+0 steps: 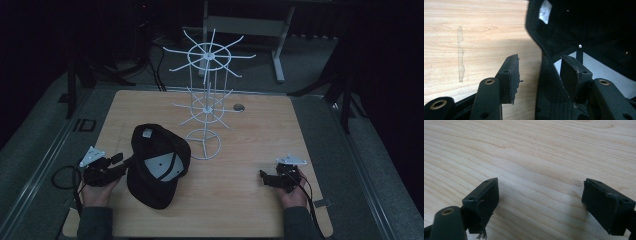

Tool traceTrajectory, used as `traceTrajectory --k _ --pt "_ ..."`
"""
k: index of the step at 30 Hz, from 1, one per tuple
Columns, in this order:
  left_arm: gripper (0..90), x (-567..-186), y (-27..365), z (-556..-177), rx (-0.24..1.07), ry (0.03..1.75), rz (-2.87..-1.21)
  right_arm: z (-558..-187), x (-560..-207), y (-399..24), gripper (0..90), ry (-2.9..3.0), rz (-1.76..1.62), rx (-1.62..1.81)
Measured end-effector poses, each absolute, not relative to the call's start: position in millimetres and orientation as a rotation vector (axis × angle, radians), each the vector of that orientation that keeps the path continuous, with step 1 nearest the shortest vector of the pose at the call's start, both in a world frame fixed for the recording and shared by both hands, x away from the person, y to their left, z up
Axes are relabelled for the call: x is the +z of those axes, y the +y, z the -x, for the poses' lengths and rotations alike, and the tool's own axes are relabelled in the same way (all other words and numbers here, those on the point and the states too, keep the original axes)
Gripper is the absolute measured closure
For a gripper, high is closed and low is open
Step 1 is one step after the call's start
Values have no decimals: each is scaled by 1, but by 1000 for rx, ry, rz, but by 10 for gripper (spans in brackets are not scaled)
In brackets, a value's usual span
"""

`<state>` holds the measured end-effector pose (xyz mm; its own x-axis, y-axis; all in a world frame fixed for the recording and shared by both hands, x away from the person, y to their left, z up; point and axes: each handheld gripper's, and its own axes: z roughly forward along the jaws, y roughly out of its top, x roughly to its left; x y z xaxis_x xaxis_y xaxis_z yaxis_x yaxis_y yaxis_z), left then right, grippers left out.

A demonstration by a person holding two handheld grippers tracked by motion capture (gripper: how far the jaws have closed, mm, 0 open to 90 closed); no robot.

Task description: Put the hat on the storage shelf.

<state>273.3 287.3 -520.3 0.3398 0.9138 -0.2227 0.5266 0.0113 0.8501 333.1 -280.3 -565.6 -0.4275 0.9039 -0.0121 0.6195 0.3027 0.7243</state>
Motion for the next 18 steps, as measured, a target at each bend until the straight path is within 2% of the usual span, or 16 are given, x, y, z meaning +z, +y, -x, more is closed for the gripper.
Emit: traceTrajectory --k 18 --pt "446 -525 284 -280 467 1341 -1675 -333 -566 -280 142 2156 -1358 915"
